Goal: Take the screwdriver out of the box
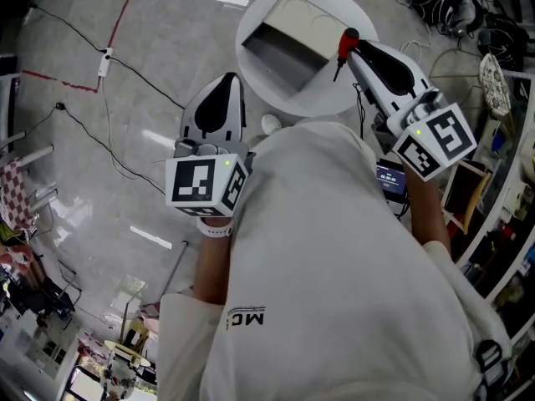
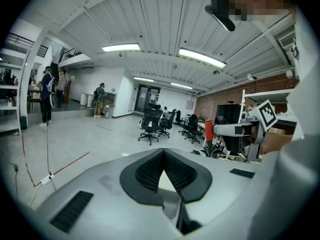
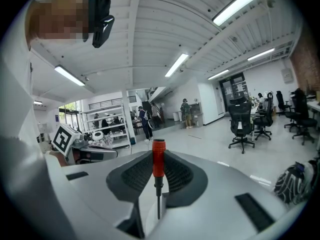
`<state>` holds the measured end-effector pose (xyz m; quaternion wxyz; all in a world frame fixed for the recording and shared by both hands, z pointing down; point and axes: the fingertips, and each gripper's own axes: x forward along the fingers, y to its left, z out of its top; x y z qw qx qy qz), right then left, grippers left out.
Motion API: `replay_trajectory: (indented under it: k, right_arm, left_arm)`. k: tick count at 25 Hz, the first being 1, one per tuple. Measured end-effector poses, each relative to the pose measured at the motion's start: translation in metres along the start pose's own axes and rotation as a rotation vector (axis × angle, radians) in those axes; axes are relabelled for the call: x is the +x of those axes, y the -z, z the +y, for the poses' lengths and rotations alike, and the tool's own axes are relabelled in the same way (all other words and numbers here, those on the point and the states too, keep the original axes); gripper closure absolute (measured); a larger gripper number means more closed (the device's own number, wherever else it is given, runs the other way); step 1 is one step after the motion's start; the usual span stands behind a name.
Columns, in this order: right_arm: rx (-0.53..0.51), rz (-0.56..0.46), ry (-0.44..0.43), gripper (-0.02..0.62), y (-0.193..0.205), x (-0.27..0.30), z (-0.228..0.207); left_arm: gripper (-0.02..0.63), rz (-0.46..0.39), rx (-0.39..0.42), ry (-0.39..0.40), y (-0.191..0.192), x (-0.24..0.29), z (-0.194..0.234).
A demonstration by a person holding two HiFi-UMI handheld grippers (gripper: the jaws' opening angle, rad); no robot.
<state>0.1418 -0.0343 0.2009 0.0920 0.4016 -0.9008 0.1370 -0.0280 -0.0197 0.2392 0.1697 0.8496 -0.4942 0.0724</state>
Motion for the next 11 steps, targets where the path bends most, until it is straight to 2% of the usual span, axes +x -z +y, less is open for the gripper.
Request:
replay_trajectory:
  k: [11]
  right_arm:
    - [-0.004,0.006,0.019,0.471,0.009,-0.008,-0.004]
  left_arm:
    - [0.597,0.009,0.01,0.023,0.009,0.001,-0.012]
